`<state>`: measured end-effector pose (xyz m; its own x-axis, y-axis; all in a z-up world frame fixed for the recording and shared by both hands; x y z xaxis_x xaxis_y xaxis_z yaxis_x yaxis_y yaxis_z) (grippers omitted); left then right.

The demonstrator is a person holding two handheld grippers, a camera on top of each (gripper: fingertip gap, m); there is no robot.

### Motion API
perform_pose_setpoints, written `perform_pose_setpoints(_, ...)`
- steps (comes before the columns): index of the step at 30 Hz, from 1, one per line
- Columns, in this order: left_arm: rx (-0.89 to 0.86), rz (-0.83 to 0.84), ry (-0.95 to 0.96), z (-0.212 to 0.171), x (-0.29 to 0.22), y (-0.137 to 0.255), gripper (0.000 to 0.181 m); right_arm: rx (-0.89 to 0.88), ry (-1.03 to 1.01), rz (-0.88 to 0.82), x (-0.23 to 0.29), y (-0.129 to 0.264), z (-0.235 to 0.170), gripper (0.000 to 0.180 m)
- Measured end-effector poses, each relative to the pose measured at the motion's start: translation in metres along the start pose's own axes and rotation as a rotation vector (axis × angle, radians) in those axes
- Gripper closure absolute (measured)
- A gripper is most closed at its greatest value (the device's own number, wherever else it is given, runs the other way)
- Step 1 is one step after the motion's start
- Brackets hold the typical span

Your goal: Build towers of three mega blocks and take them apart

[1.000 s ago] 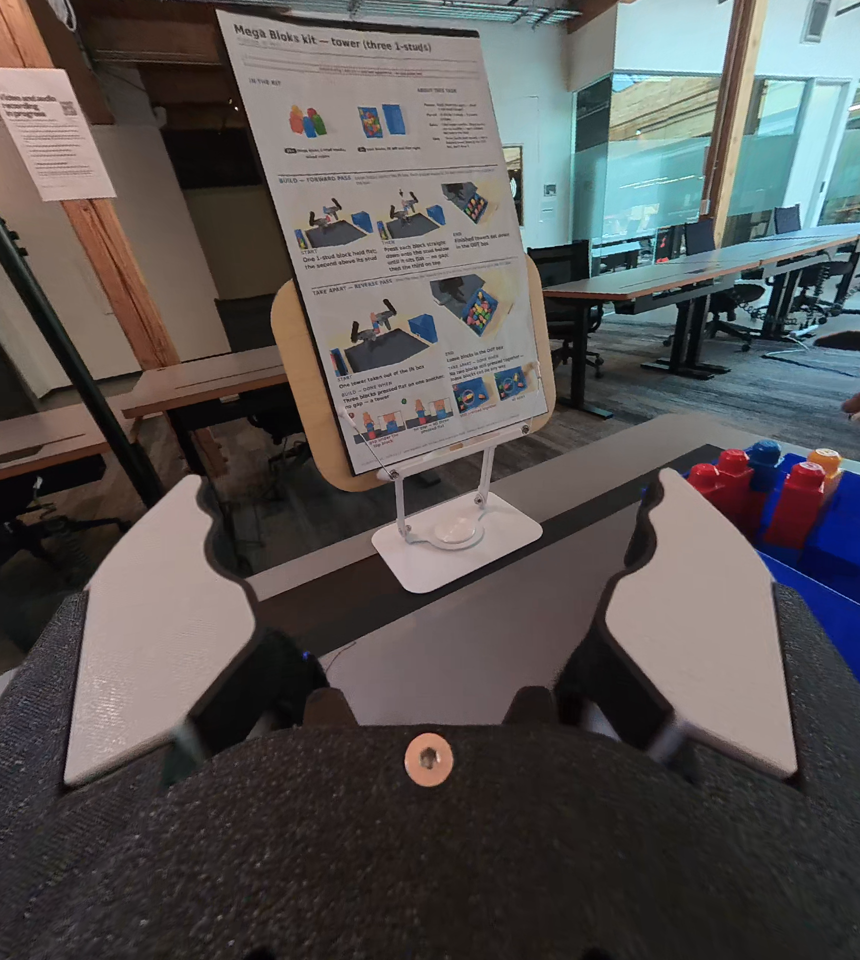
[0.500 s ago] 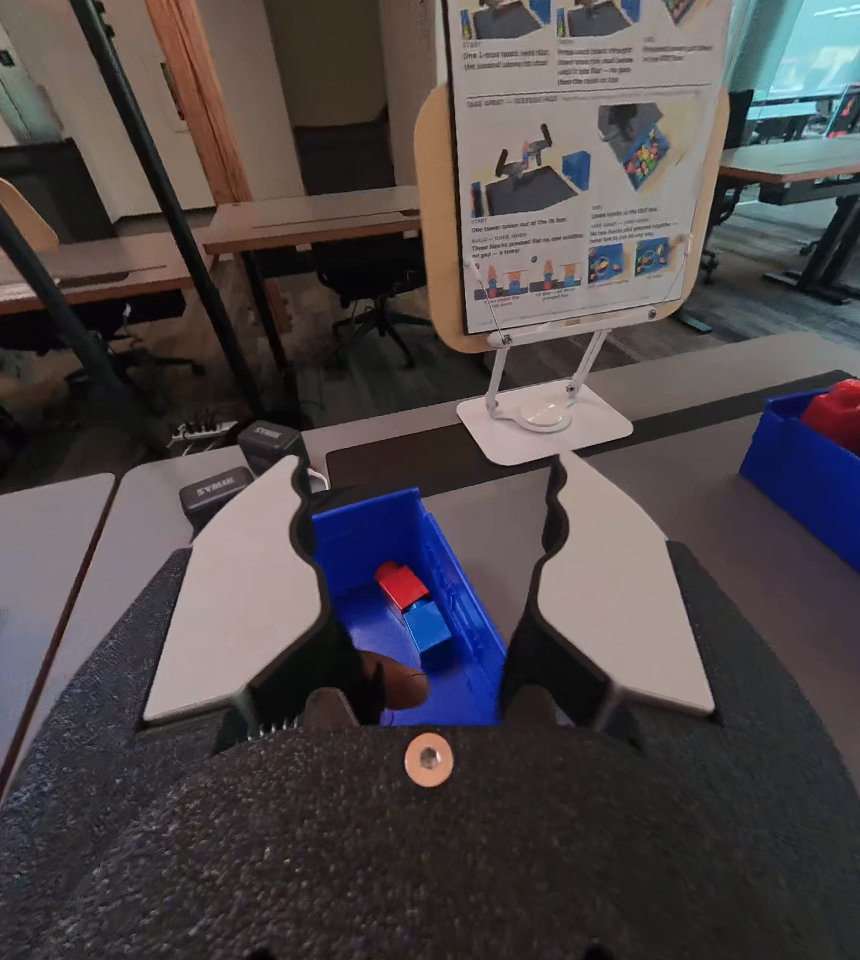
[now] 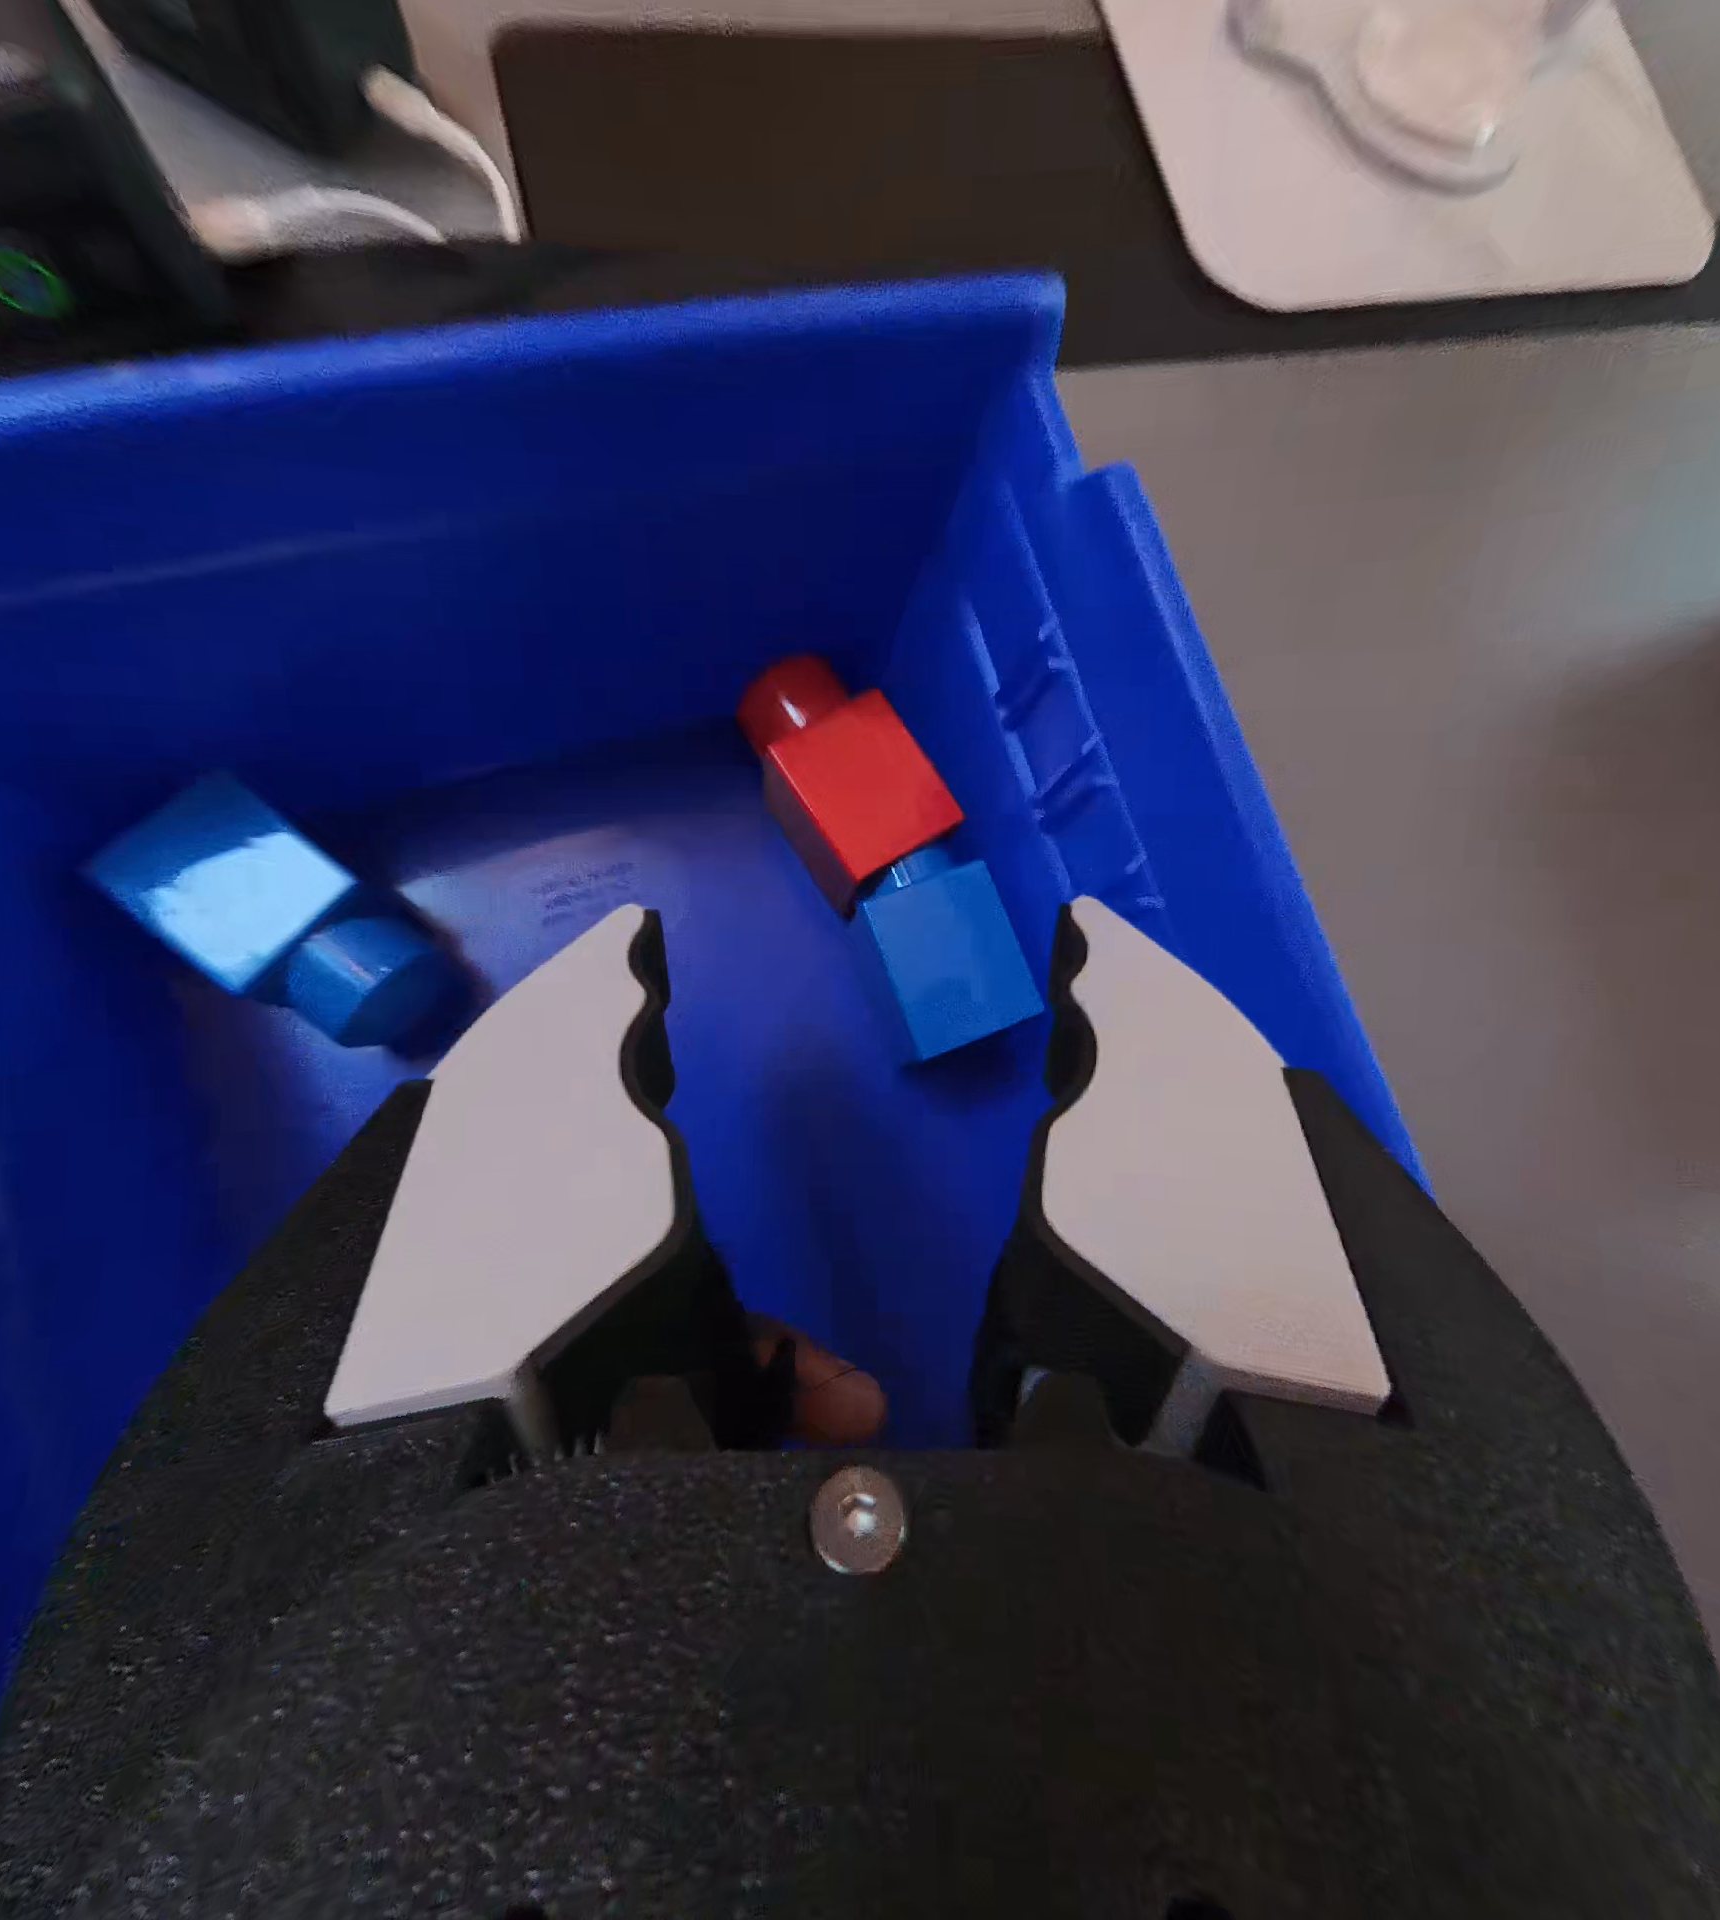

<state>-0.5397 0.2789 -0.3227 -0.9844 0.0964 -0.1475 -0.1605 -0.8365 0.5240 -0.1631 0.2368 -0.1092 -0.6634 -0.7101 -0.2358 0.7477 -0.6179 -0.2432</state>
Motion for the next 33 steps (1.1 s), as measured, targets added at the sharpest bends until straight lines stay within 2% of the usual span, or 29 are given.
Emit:
perform_pose_setpoints(3, 0.125, -0.026, -0.028, -0.023, -0.005, -0.019, 0.121, -0.014, 0.005, -0.016, -0.001, 0.003, 0.004, 0.060)
perform_pose_setpoints(4, 0.101, -0.031, -0.023, -0.022, -0.006, -0.024, 0.122, -0.021, -0.007, -0.013, -0.001, 0.003, 0.005, 0.061)
perform_pose_setpoints(9, 0.099, -0.062, 0.107, -0.030, 0.000, -0.031, 0.103, -0.009, -0.013, -0.024, -0.004, 0.000, -0.001, 0.063)
perform_pose_setpoints(11, 0.177, -0.049, 0.120, -0.035, 0.005, -0.022, 0.095, 0.012, -0.004, -0.029, -0.005, -0.002, -0.005, 0.064)
perform_pose_setpoints(13, 0.197, 0.014, 0.037, -0.030, 0.011, -0.006, 0.105, 0.032, 0.010, -0.037, -0.004, -0.004, -0.008, 0.065)
perform_pose_setpoints(15, 0.100, -0.022, 0.046, -0.012, 0.003, 0.003, 0.107, 0.043, 0.034, -0.039, -0.003, -0.006, -0.010, 0.066)
perform_pose_setpoints(17, 0.089, -0.034, 0.013, -0.008, -0.001, 0.003, 0.107, 0.047, 0.048, -0.033, -0.001, -0.008, -0.011, 0.068)
perform_pose_setpoints(19, 0.143, -0.004, -0.099, -0.020, 0.003, -0.010, 0.107, 0.051, 0.051, -0.025, 0.002, -0.010, -0.012, 0.069)
perform_pose_setpoints(21, 0.289, -0.024, -0.219, -0.049, 0.008, -0.024, 0.112, 0.056, 0.056, -0.019, 0.003, -0.011, -0.013, 0.069)
perform_pose_setpoints(23, 0.191, -0.117, -0.297, -0.047, 0.000, -0.031, 0.121, 0.057, 0.063, -0.018, 0.003, -0.011, -0.013, 0.070)
perform_pose_setpoints(26, 0.218, -0.164, -0.409, -0.050, -0.002, -0.023, 0.130, 0.060, 0.075, -0.030, 0.000, -0.011, -0.015, 0.071)
perform_pose_setpoints(29, 0.099, -0.251, -0.342, -0.031, -0.013, -0.005, 0.130, 0.063, 0.079, -0.011, 0.002, -0.010, -0.015, 0.076)
perform_pose_setpoints(31, -0.118, -0.309, -0.292, 0.006, -0.025, 0.020, 0.130, 0.031, 0.079, 0.031, 0.009, -0.011, -0.011, 0.082)
perform_pose_setpoints(33, -0.448, -0.461, -0.186, 0.056, -0.053, 0.059, 0.130, -0.045, 0.041, 0.108, 0.021, -0.013, -0.001, 0.087)
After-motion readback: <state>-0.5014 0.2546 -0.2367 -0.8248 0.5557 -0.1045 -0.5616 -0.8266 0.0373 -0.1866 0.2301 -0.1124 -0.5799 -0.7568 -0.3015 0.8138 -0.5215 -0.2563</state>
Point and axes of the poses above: each gripper's, where its closed fingertips meet, y back along the fingers, z out of its top, x = y × z across the jaws, the point moved 4 cm from there along y, back along the fingers, and after that the axes turned 15 degrees about -x, right-handed, at the moved point
